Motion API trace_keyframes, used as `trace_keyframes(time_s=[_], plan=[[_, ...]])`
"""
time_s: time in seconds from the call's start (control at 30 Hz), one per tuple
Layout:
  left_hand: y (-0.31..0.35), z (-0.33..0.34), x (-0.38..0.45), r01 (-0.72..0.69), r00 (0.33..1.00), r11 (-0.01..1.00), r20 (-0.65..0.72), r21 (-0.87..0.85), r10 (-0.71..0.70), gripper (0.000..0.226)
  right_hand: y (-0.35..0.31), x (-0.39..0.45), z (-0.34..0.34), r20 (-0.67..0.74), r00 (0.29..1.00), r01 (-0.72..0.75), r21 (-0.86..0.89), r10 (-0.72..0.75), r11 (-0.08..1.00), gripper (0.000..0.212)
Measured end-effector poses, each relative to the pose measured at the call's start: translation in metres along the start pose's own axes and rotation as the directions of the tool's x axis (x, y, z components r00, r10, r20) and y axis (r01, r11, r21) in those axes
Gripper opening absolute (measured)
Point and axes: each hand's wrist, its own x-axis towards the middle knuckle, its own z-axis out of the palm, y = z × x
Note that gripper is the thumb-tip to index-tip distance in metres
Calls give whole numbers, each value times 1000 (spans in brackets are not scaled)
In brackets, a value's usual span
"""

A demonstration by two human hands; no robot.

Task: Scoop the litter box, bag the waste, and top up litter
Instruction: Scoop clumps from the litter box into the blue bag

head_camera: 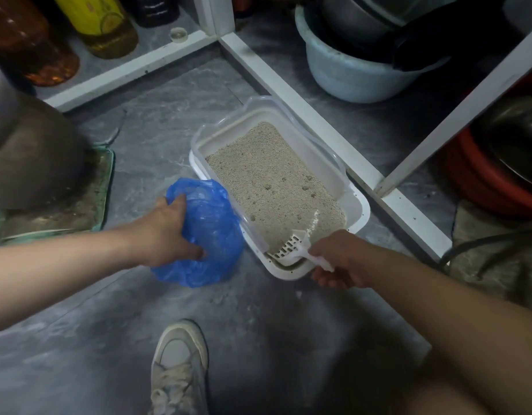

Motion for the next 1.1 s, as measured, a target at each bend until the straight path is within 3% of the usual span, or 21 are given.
trace_keyframes(time_s=[0.13, 0.27, 0.37, 0.53, 0.7, 0.87, 0.97, 1.1], plan=[[-8, 12, 25, 35, 999, 980, -22, -195, -40, 99, 11, 11, -4, 23, 999, -44, -107, 46, 993, 21], [-8, 20, 39, 46, 999, 968, -11, -246, -50, 95, 15, 24, -9, -5, 999, -38, -254, 38, 967, 35], [-5, 28, 45, 16, 1000, 961, 0, -274, -17, 87, 5, 25, -8, -9, 1000, -26, -317, 24, 948, 29], [17, 34, 51, 60, 998, 928, 42, -367, -48, 55, -5, 25, 7, -36, 997, 52, -287, -65, 956, 22], [13, 39, 58, 119, 991, 898, -2, -423, -133, 28, 1, 31, 14, -68, 993, 87, -163, -99, 983, 21], [-27, 31, 58, 186, 966, 826, -56, -532, -254, 52, -4, 37, 20, -72, 989, 125, -68, -130, 990, 17], [-38, 24, 59, 192, 949, 848, -128, -493, -289, 26, -13, 44, 22, -71, 987, 146, -21, -147, 989, 16], [-41, 26, 67, 215, 939, 853, -140, -475, -315, 39, -13, 45, 23, -52, 991, 123, -34, -124, 992, 16]])
